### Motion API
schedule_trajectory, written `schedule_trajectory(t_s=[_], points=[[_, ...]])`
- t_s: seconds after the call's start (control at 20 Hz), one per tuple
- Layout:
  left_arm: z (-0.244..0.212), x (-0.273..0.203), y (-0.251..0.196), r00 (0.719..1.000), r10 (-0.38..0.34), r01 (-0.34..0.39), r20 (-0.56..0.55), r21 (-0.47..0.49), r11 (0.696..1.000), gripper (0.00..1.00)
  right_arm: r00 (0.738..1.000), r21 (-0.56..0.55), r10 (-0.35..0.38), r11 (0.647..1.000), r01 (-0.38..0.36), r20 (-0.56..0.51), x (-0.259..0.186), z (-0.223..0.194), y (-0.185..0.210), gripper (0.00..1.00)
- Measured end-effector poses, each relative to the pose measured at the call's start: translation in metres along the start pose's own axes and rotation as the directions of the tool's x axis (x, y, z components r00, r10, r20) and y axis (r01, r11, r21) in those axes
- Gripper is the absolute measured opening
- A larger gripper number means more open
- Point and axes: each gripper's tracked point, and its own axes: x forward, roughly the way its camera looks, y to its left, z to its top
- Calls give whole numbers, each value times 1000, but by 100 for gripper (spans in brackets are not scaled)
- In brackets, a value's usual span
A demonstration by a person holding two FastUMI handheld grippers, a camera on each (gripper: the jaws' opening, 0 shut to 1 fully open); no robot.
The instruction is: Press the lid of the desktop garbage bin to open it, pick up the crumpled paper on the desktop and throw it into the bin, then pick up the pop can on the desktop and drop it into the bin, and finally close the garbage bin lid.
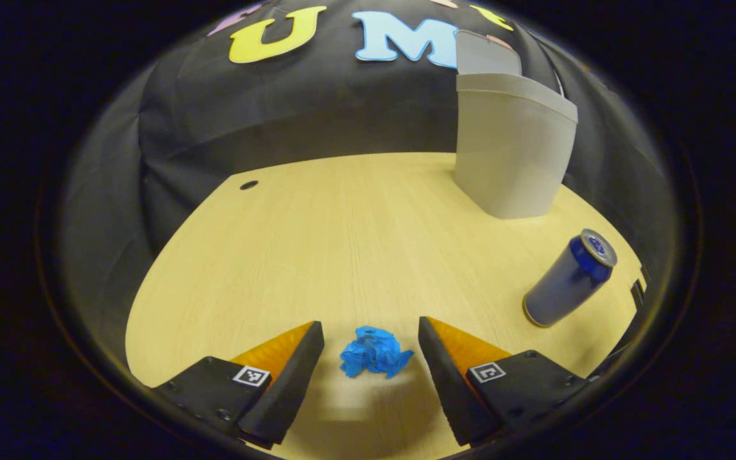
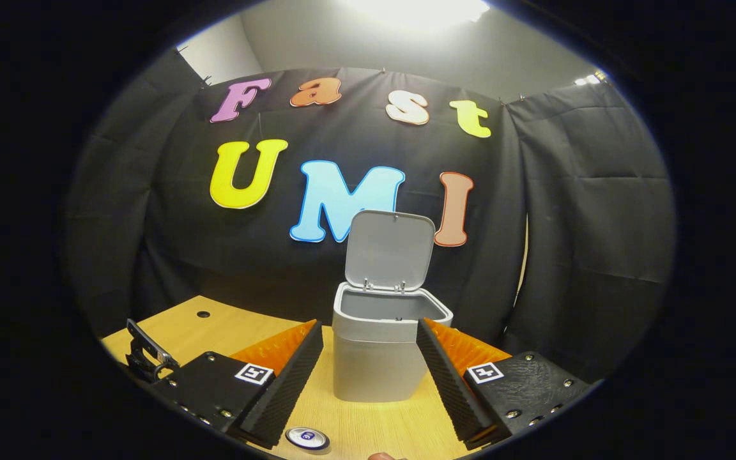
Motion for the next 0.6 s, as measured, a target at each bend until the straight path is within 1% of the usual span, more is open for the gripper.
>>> schedule_trajectory(t_s=[0.15,0.3,0.35,0.45,0.5,0.6], points=[[-8,2,-1,1000,15,-15,-13,-1,1000,99,1000,-13,30,999,-30,-9,-3,-5,2,94],[-15,6,-2,999,30,-30,-30,3,1000,99,999,-8,35,999,-35,-13,-5,-7,-4,95],[-17,8,-2,999,33,-33,-32,7,999,94,999,0,36,999,-36,-14,-6,-7,-6,95],[-19,9,-1,998,40,-39,-39,13,999,88,999,10,33,999,-32,-16,-7,-9,-11,94],[-20,10,-1,998,45,-44,-41,16,999,82,999,13,29,999,-29,-15,-8,-10,-14,95],[-24,11,0,998,49,-48,-51,19,999,80,1000,17,22,1000,-22,-15,-9,-11,-20,95]])
